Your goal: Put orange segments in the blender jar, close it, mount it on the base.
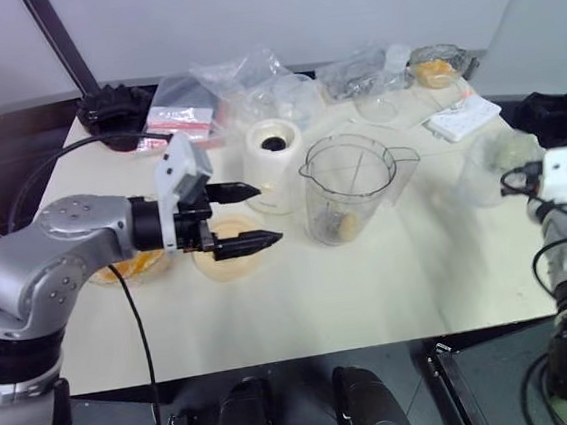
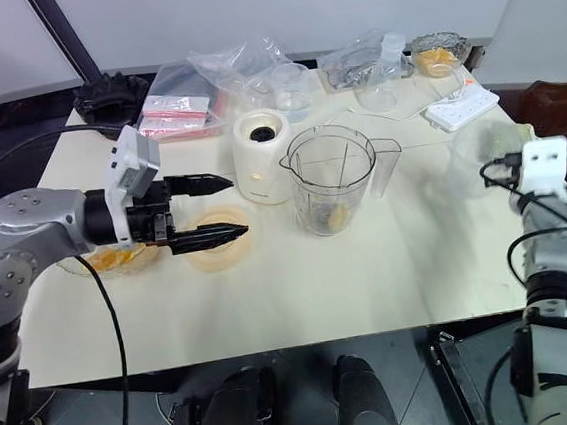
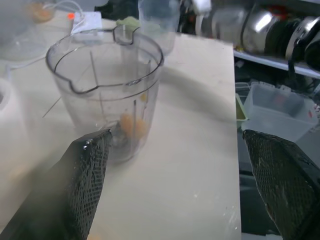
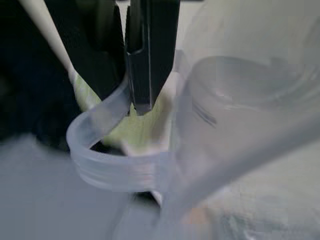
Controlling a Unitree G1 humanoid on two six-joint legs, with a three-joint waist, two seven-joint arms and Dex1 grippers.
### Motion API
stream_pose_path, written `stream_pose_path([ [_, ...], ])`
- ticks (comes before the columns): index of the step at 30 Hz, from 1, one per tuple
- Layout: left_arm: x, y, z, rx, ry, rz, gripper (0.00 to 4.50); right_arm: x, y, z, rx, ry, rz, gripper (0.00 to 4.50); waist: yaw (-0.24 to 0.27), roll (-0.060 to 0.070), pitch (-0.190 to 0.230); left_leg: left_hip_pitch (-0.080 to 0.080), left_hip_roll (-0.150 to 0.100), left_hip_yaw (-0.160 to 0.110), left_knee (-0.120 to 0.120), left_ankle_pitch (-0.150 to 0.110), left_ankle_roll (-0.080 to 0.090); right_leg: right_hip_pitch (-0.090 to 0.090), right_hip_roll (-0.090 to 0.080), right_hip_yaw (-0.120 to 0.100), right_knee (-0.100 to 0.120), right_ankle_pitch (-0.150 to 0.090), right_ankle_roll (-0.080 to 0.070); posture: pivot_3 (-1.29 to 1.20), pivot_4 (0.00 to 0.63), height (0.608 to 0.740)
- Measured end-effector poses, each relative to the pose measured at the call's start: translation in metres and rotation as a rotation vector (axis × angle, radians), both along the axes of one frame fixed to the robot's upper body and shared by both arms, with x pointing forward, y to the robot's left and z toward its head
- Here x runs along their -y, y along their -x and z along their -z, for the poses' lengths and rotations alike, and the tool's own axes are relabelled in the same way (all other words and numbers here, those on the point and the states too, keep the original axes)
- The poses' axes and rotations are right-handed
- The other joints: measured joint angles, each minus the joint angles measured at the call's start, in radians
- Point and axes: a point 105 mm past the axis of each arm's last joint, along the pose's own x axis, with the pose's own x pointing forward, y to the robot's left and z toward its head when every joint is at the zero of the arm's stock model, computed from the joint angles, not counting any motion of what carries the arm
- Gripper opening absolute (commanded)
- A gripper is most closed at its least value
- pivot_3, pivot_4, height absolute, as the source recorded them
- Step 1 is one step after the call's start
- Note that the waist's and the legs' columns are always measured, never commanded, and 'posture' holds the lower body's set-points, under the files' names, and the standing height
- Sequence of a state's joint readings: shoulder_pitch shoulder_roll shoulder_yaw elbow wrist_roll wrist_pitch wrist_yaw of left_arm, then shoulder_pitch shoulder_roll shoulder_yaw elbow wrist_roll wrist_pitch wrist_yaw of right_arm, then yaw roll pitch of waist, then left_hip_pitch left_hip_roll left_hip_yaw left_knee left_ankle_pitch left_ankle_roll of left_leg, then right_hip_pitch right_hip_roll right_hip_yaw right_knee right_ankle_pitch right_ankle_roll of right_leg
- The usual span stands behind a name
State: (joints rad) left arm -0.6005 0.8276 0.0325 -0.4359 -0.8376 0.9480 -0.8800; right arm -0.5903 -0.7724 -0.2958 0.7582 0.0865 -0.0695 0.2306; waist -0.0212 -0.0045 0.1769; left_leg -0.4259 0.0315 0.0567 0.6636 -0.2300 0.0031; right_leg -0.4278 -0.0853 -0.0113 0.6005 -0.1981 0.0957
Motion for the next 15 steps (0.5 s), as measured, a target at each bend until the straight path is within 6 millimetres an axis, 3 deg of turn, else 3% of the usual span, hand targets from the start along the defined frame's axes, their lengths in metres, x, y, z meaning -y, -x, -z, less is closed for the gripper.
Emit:
stream_pose_path([
  [2, -0.002, -0.004, -0.001, 0.006, 0.004, 0.006, 4.37, -0.016, -0.008, -0.045, 0.067, 0.088, -0.09, 0.04, -0.001, 0.0, 0.0, 0.0, 0.0, 0.0, 0.0, 0.0, 0.0, 0.0, 0.003, 0.003, 0.0, 0.0, 0.0, 0.0, 0.15, 0.74],
  [5, -0.004, -0.008, 0.001, 0.009, 0.002, 0.007, 4.37, -0.049, -0.013, -0.091, 0.128, 0.219, -0.228, 0.04, 0.002, -0.001, 0.0, 0.0, 0.001, -0.001, -0.002, 0.0, 0.0, -0.001, 0.004, 0.003, 0.0, 0.0, 0.0, 0.0, 0.15, 0.74],
  [7, -0.004, -0.011, 0.004, 0.008, -0.003, 0.008, 4.37, -0.071, -0.016, -0.1, 0.123, 0.28, -0.31, 0.04, 0.004, -0.001, 0.0, 0.0, 0.001, -0.001, -0.002, 0.0, 0.0, -0.001, 0.004, 0.003, 0.0, -0.001, 0.0, 0.0, 0.15, 0.74],
  [11, -0.002, -0.013, 0.008, 0.006, -0.012, 0.02, 4.37, -0.102, -0.022, -0.097, 0.062, 0.372, -0.426, 0.04, 0.009, -0.001, 0.001, -0.002, 0.0, 0.0, -0.002, 0.0, 0.0, -0.001, 0.003, 0.004, -0.002, -0.001, 0.0, 0.0, 0.15, 0.74],
  [15, -0.001, -0.015, 0.007, 0.02, -0.006, 0.024, 4.37, -0.133, -0.025, -0.107, 0.058, 0.566, -0.505, 0.04, 0.007, -0.001, 0.001, -0.002, 0.0, 0.002, -0.002, 0.0, 0.0, -0.002, 0.003, 0.005, -0.002, 0.0, 0.0, 0.0, 0.15, 0.74],
])
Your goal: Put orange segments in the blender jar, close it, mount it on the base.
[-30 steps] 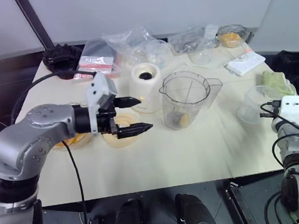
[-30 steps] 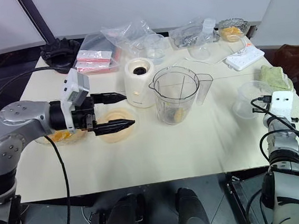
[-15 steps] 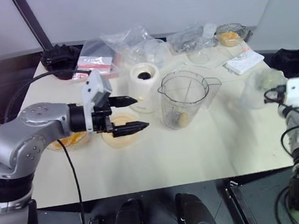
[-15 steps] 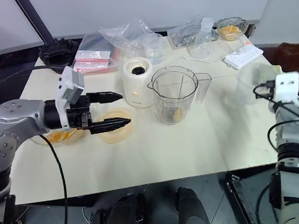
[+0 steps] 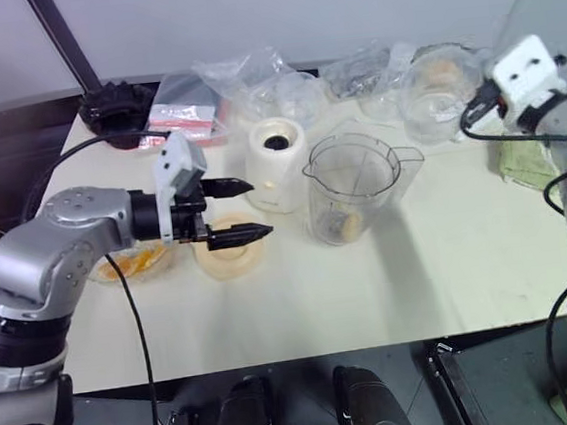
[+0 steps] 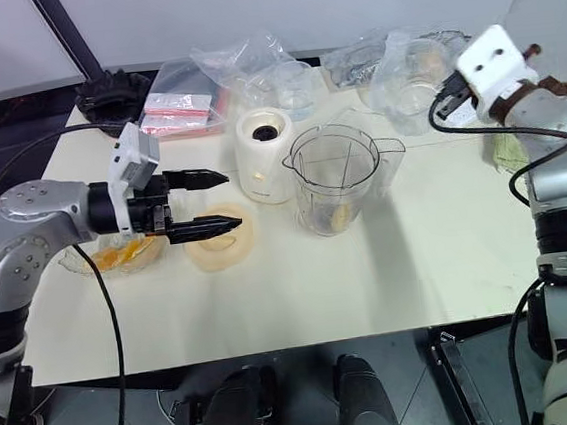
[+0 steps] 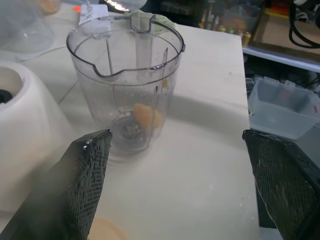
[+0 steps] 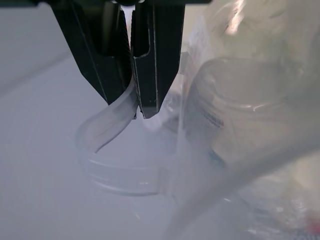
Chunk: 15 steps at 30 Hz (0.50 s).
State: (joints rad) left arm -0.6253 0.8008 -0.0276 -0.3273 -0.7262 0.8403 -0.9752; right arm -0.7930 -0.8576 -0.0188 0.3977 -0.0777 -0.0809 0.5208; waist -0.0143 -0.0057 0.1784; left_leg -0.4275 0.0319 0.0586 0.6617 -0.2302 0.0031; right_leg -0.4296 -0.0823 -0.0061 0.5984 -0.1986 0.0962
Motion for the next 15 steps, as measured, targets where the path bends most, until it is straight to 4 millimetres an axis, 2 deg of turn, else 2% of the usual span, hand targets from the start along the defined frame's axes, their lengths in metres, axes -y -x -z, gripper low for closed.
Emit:
stream_pose_path([
  [8, 0.002, -0.001, 0.001, 0.009, 0.003, -0.007, 4.37, -0.033, -0.003, -0.008, 0.081, 0.306, -0.07, 0.04, -0.003, 0.0, 0.0, 0.0, 0.0, 0.0, 0.0, 0.0, 0.0, -0.001, 0.0, 0.0, 0.001, 0.0, 0.0, 0.0, 0.15, 0.74],
  [15, 0.002, 0.0, 0.005, 0.002, 0.001, -0.02, 4.37, -0.044, -0.007, -0.01, 0.147, 0.492, -0.081, 0.04, -0.003, -0.001, 0.001, 0.0, 0.0, 0.001, 0.0, 0.0, 0.0, -0.001, 0.0, 0.0, 0.001, 0.0, 0.0, 0.0, 0.15, 0.74],
])
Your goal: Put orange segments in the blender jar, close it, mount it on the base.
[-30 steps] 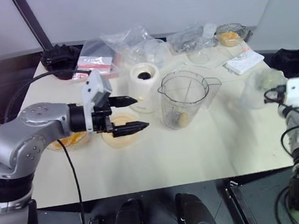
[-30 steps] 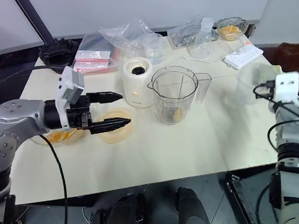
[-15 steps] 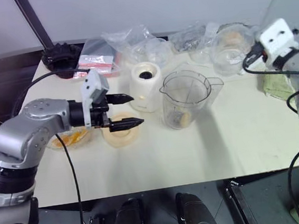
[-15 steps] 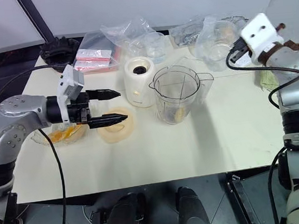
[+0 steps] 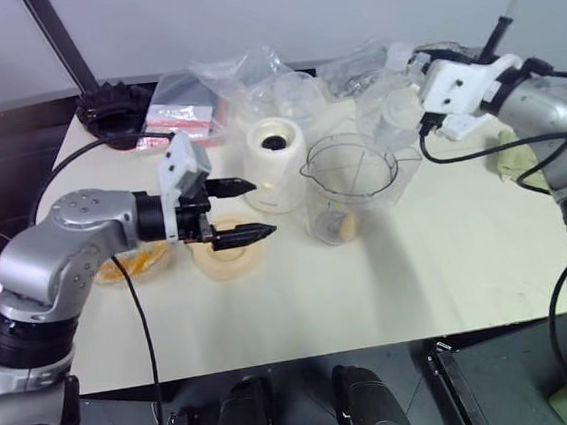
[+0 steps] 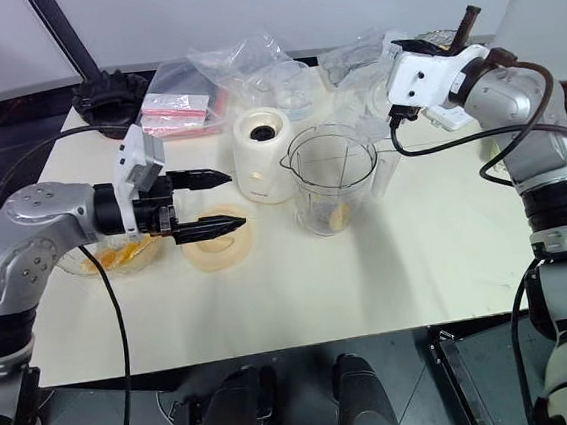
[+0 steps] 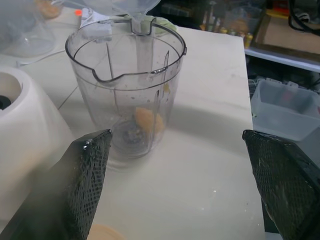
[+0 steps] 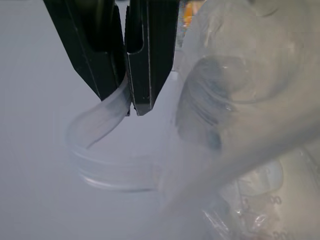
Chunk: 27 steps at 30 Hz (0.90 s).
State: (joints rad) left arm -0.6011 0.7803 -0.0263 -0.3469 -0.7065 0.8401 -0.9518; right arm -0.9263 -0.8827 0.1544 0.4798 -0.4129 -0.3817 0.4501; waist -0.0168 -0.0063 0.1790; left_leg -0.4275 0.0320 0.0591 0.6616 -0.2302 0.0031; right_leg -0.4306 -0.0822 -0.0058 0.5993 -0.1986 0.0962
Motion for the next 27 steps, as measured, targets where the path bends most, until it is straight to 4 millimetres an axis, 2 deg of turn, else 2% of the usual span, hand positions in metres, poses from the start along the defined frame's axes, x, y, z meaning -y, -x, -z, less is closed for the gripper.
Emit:
stream_pose_path([
  [11, 0.001, 0.0, 0.001, 0.007, 0.004, -0.013, 4.37, -0.001, -0.006, 0.0, 0.058, 0.1, 0.008, 0.04, -0.002, 0.0, 0.0, 0.0, 0.0, 0.0, 0.0, 0.0, 0.0, 0.0, 0.0, 0.0, 0.0, 0.0, 0.0, 0.0, 0.15, 0.74],
  [27, 0.004, 0.0, 0.001, 0.01, 0.013, -0.013, 4.37, -0.01, -0.004, -0.004, 0.116, 0.185, -0.029, 0.04, -0.002, 0.0, 0.0, 0.0, 0.0, 0.0, 0.0, 0.0, 0.0, 0.0, 0.0, 0.0, 0.0, 0.0, 0.0, 0.0, 0.15, 0.74],
])
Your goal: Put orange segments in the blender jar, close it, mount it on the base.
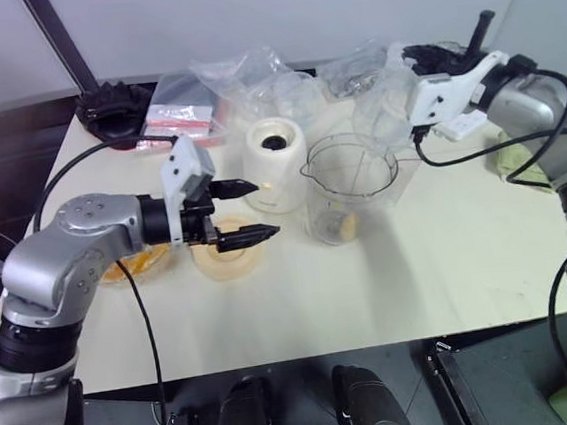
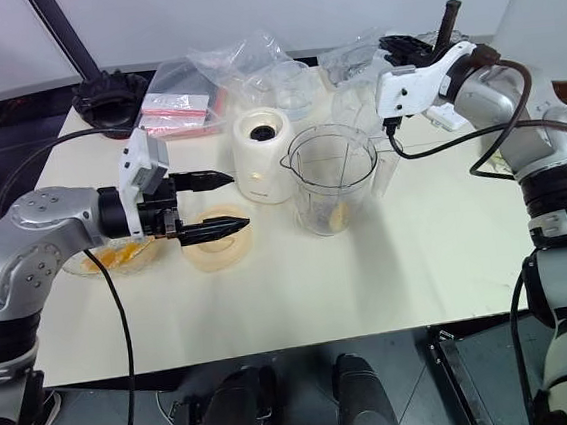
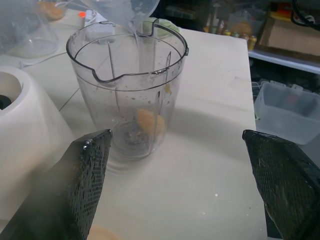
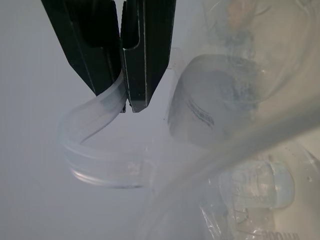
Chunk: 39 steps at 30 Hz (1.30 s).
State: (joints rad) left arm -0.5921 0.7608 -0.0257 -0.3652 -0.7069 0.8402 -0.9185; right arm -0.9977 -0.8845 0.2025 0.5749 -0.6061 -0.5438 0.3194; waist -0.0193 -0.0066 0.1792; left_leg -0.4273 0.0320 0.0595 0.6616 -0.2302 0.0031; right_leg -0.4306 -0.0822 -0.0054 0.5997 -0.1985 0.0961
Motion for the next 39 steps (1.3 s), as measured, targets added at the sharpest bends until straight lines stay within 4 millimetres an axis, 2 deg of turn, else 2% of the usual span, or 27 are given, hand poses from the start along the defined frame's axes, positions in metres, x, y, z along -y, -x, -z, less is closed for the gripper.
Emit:
stream_pose_path([
  [6, 0.001, 0.0, 0.0, 0.0, 0.003, 0.001, 4.37, 0.0, -0.001, 0.0, -0.034, -0.057, 0.0, 0.04, 0.0, 0.0, 0.0, 0.0, 0.0, 0.0, 0.0, 0.0, 0.0, 0.0, 0.0, 0.0, 0.0, 0.0, 0.0, 0.0, 0.15, 0.74],
  [8, 0.001, 0.0, 0.0, 0.0, 0.004, 0.001, 4.37, 0.0, -0.004, 0.0, -0.072, -0.161, -0.002, 0.04, 0.0, 0.0, 0.0, 0.0, 0.0, 0.0, 0.0, 0.0, 0.0, 0.0, 0.0, 0.0, 0.0, 0.0, 0.0, 0.0, 0.15, 0.74],
  [14, 0.001, 0.0, 0.0, -0.001, 0.003, 0.001, 4.37, 0.022, -0.006, 0.006, -0.209, -0.461, 0.063, 0.04, 0.006, 0.0, 0.0, 0.0, 0.0, 0.0, 0.0, 0.0, 0.0, 0.0, 0.0, 0.0, 0.0, 0.0, 0.0, 0.0, 0.15, 0.74],
  [18, 0.001, 0.0, 0.0, -0.001, 0.004, 0.004, 4.37, 0.043, -0.001, -0.002, -0.241, -0.808, 0.09, 0.04, 0.005, 0.0, 0.0, 0.0, 0.0, 0.0, 0.0, 0.0, 0.0, 0.0, 0.0, 0.0, 0.001, 0.0, 0.0, 0.0, 0.15, 0.74],
  [20, 0.001, 0.001, 0.001, -0.004, 0.004, 0.006, 4.37, 0.064, 0.005, 0.0, -0.228, -1.013, 0.128, 0.04, 0.01, 0.0, 0.0, 0.0, 0.0, -0.001, 0.0, 0.0, 0.0, 0.0, 0.0, 0.0, 0.002, 0.0, 0.0, 0.0, 0.15, 0.74],
  [21, 0.001, 0.001, 0.001, -0.005, 0.005, 0.007, 4.37, 0.08, 0.009, 0.004, -0.203, -1.13, 0.175, 0.04, 0.012, 0.0, 0.0, 0.0, 0.0, -0.001, 0.0, 0.0, 0.0, 0.0, 0.0, 0.0, 0.002, 0.0, 0.0, 0.0, 0.15, 0.74],
  [25, 0.002, 0.001, 0.003, -0.013, 0.012, 0.009, 4.37, 0.138, 0.029, 0.031, -0.068, -1.419, 0.381, 0.04, 0.01, 0.0, 0.0, 0.0, 0.0, 0.0, 0.001, 0.0, 0.0, 0.001, 0.0, 0.0, 0.001, 0.0, 0.0, 0.0, 0.15, 0.74],
  [28, 0.006, -0.004, 0.003, 0.016, 0.025, -0.02, 4.37, 0.169, 0.049, 0.066, 0.015, -1.585, 0.498, 0.04, 0.007, 0.0, 0.0, 0.001, 0.0, 0.0, 0.0, 0.0, 0.0, 0.001, 0.0, 0.0, 0.001, 0.0, 0.0, 0.0, 0.15, 0.74],
  [31, 0.013, -0.013, 0.007, 0.087, 0.022, -0.07, 4.37, 0.178, 0.061, 0.114, -0.006, -1.706, 0.567, 0.04, 0.001, 0.0, 0.0, 0.001, 0.0, 0.0, 0.0, 0.0, 0.0, 0.001, 0.0, 0.001, 0.002, 0.0, 0.0, 0.0, 0.15, 0.74],
  [35, 0.016, -0.014, 0.02, 0.078, 0.014, -0.088, 4.37, 0.186, 0.076, 0.164, -0.038, -1.758, 0.698, 0.04, -0.003, 0.001, -0.001, 0.002, 0.0, 0.0, 0.0, 0.0, 0.0, 0.001, 0.0, 0.001, 0.003, 0.0, 0.0, 0.0, 0.15, 0.74],
  [39, 0.012, -0.009, 0.03, 0.067, -0.044, -0.085, 4.37, 0.18, 0.077, 0.182, -0.049, -1.787, 0.716, 0.04, -0.009, 0.001, -0.001, 0.003, 0.0, 0.0, 0.0, 0.0, 0.0, 0.001, 0.001, 0.002, 0.003, 0.0, 0.0, 0.0, 0.15, 0.74],
])
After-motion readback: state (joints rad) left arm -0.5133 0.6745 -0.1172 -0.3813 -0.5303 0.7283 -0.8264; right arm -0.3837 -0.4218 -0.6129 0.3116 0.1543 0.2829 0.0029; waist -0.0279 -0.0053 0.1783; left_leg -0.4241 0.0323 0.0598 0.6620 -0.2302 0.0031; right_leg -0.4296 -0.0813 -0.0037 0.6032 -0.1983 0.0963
